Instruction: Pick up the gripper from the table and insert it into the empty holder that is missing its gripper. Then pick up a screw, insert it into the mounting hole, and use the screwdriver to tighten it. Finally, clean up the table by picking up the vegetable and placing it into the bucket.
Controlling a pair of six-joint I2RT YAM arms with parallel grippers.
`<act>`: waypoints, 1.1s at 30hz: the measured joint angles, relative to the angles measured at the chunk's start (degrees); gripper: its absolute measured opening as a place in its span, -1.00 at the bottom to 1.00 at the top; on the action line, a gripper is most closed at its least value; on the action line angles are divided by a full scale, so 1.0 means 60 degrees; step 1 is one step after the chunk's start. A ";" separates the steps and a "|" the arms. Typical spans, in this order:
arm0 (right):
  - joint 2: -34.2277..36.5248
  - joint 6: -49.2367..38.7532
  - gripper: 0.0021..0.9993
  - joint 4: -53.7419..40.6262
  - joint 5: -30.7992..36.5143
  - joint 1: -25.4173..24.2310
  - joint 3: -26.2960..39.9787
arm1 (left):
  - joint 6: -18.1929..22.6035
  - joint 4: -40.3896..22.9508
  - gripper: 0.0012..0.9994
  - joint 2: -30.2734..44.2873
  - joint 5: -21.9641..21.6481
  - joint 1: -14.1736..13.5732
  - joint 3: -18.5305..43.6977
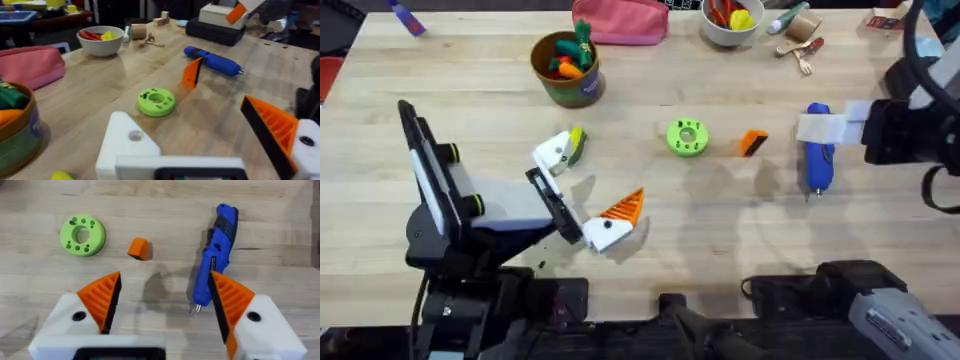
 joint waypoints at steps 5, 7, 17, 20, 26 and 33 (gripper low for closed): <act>0.0000 0.0000 0.99 -0.0001 0.0003 0.0000 0.0000 | 0.0000 -0.0076 0.97 0.0001 0.0552 0.0000 0.0000; 0.0000 0.0000 0.99 0.0002 0.0000 0.0000 0.0000 | 0.0000 -0.0085 0.97 0.0001 0.0675 0.0000 0.0000; 0.0000 0.0000 0.99 -0.0001 0.0000 0.0000 0.0000 | 0.0000 -0.0106 0.97 -0.0002 0.0819 0.0000 0.0000; 0.0000 0.0000 0.99 0.0001 0.0001 0.0000 0.0000 | 0.0000 -0.0109 0.97 0.0001 0.0857 0.0000 0.0000; 0.0000 0.0000 0.99 -0.0001 0.0001 0.0000 0.0000 | 0.0000 -0.0109 0.97 -0.0002 0.0889 0.0000 0.0000; 0.0000 -0.0002 0.99 -0.0001 0.0000 0.0000 0.0000 | 0.0000 -0.0113 0.97 -0.0001 0.0914 0.0000 0.0000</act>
